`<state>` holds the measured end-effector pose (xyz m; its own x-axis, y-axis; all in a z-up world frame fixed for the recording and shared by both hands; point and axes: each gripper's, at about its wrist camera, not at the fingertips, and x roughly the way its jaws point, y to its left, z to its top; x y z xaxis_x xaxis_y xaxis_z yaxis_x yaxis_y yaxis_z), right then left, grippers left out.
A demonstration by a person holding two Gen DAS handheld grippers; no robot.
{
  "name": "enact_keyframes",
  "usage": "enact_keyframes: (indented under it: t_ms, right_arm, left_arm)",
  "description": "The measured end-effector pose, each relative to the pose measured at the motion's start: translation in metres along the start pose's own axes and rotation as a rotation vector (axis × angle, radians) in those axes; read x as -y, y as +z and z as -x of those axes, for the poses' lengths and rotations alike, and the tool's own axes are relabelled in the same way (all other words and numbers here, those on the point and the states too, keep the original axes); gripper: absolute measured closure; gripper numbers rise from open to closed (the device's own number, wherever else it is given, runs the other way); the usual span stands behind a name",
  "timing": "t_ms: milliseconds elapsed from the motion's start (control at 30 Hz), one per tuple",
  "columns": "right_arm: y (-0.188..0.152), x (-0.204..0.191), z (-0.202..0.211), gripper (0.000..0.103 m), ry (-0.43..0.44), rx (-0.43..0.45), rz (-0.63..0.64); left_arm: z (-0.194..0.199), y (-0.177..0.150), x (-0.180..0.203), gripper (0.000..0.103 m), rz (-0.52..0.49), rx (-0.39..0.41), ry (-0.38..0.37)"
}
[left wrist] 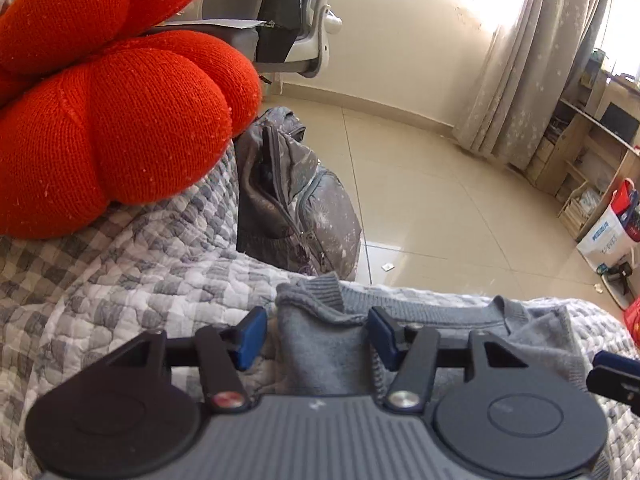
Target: Fold clothes
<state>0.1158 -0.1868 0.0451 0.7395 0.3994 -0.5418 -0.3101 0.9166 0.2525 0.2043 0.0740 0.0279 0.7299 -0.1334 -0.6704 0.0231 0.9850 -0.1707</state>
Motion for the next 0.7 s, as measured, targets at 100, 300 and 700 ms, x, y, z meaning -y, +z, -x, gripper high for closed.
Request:
enact_keyframes:
  t_ms: [100,300,700]
  right_arm:
    - [-0.005,-0.002,-0.004,0.058,-0.009,-0.014,0.034]
    - [-0.006,-0.004,-0.014,0.099,-0.048,0.011,0.079]
    - [-0.002,-0.007,-0.043,0.099,-0.114,0.009,0.119]
  left_arm:
    - [-0.003,-0.005,0.002,0.088,-0.009,0.009,0.001]
    - [0.007,0.0,-0.014,0.097,0.074,0.054,-0.052]
    - [-0.004,-0.007,-0.029,0.095,0.211,0.052,-0.059]
